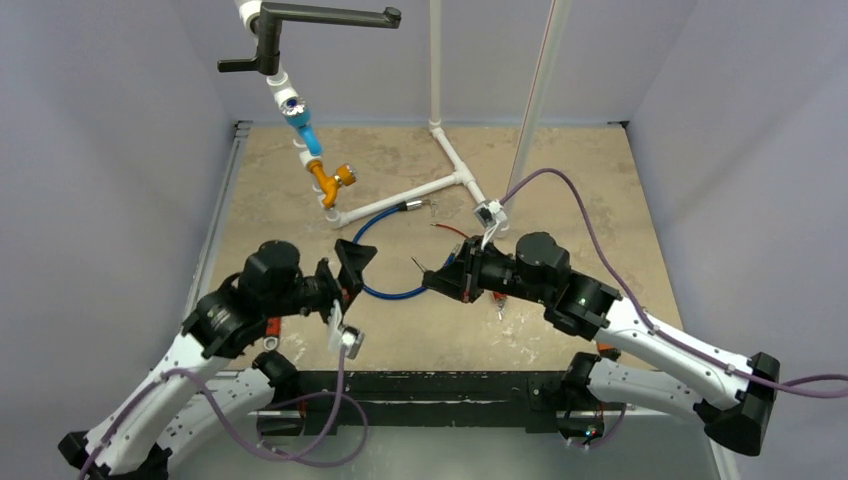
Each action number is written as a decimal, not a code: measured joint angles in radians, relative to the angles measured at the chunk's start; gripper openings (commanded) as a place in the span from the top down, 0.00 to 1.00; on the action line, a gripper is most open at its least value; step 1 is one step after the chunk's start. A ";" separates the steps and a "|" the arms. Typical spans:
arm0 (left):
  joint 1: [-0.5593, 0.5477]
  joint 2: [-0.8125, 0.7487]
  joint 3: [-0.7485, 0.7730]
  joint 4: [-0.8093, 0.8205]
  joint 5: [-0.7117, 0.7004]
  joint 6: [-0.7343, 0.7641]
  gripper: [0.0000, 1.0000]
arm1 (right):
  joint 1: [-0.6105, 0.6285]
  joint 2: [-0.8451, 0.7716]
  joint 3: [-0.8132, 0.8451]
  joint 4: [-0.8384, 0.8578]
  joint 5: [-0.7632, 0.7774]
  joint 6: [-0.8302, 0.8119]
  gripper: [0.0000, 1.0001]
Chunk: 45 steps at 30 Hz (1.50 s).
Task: Unlock with the key
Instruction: Pick up the key from the center of the board, then pick up the lock from the center of the board.
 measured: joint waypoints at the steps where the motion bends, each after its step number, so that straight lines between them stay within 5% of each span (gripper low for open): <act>1: -0.003 0.071 0.059 -0.048 -0.001 -0.059 0.00 | 0.000 -0.024 -0.006 -0.055 0.027 -0.010 1.00; 5: -0.037 0.338 0.260 -0.206 0.001 -0.217 0.00 | 0.000 -0.133 -0.034 -0.275 0.135 -0.023 1.00; 10: -0.141 0.546 0.301 -0.296 -0.003 -0.196 0.00 | 0.000 -0.303 -0.071 -0.489 0.255 0.003 1.00; 18: -0.179 0.904 0.479 -0.240 0.032 -0.231 0.01 | 0.000 -0.472 -0.103 -0.737 0.387 0.097 1.00; 23: -0.227 1.205 0.731 -0.158 -0.009 -0.592 0.18 | 0.000 -0.502 -0.018 -0.883 0.494 0.130 1.00; 27: -0.248 1.411 0.922 -0.133 -0.089 -0.966 0.16 | 0.000 -0.500 0.089 -0.942 0.569 0.135 1.00; 33: -0.254 1.471 0.944 -0.167 -0.215 -1.402 0.18 | 0.000 -0.517 0.164 -0.992 0.652 0.118 1.00; 45: -0.264 1.604 1.049 -0.174 -0.306 -1.783 0.21 | 0.000 -0.535 0.196 -0.985 0.690 0.057 1.00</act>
